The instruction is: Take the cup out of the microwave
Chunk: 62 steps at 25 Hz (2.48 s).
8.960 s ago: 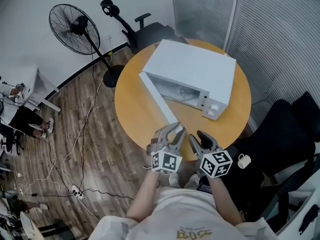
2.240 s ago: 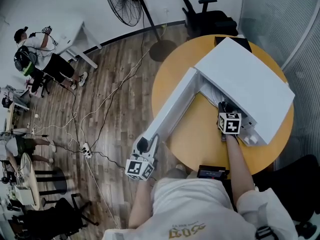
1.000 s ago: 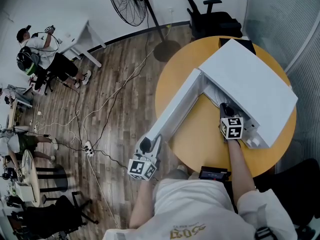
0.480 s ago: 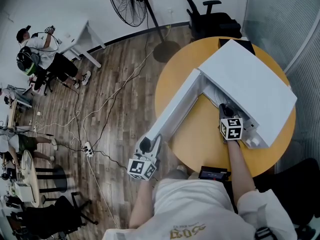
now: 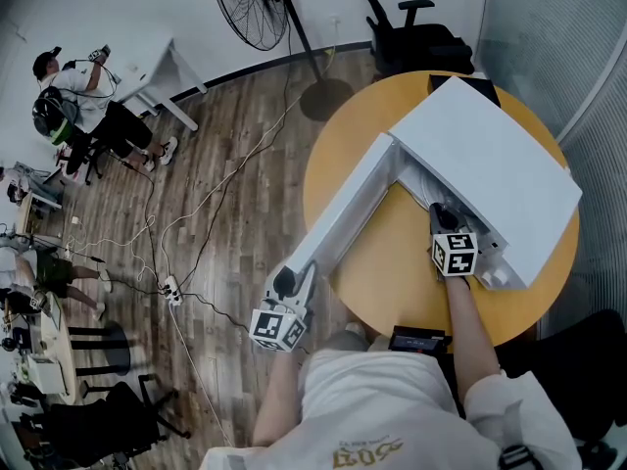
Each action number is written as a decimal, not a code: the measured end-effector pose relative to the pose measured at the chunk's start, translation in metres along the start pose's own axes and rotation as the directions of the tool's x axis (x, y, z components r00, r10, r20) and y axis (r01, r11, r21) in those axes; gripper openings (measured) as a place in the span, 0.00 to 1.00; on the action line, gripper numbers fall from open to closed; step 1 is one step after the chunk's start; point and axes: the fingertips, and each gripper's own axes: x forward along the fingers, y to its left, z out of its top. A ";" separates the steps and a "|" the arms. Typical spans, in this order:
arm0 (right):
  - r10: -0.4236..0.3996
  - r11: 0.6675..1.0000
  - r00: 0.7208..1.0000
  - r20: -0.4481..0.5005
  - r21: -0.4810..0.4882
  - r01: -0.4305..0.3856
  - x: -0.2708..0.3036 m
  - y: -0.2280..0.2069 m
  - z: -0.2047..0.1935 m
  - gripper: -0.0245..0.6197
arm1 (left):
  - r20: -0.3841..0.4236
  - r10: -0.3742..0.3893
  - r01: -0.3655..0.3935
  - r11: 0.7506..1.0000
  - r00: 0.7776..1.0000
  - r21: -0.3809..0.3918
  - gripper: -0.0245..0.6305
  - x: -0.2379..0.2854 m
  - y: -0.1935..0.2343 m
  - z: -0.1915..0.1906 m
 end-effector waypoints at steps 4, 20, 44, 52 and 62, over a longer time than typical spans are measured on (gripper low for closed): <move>0.010 1.000 1.000 0.014 0.005 -0.010 -0.001 0.004 0.005 0.07 | 0.006 0.004 -0.004 1.000 1.000 -0.004 0.34 -0.001 0.002 0.001; 0.074 0.997 0.997 0.038 -0.032 -0.073 -0.012 0.025 0.015 0.07 | 0.005 0.003 -0.003 1.000 1.000 -0.012 0.34 -0.001 0.002 0.002; 0.285 0.956 0.958 0.020 -0.071 -0.283 -0.031 0.089 0.003 0.07 | 0.014 0.004 -0.004 1.000 1.000 -0.029 0.34 0.000 0.002 0.001; 0.394 0.915 0.919 -0.005 -0.091 -0.393 -0.037 0.116 -0.011 0.07 | 0.013 0.007 -0.007 0.999 1.000 -0.035 0.35 -0.001 0.002 0.001; 0.528 0.834 0.846 -0.079 -0.140 -0.533 -0.043 0.148 -0.038 0.07 | 0.017 0.010 -0.009 0.999 1.000 -0.035 0.35 0.002 0.000 -0.004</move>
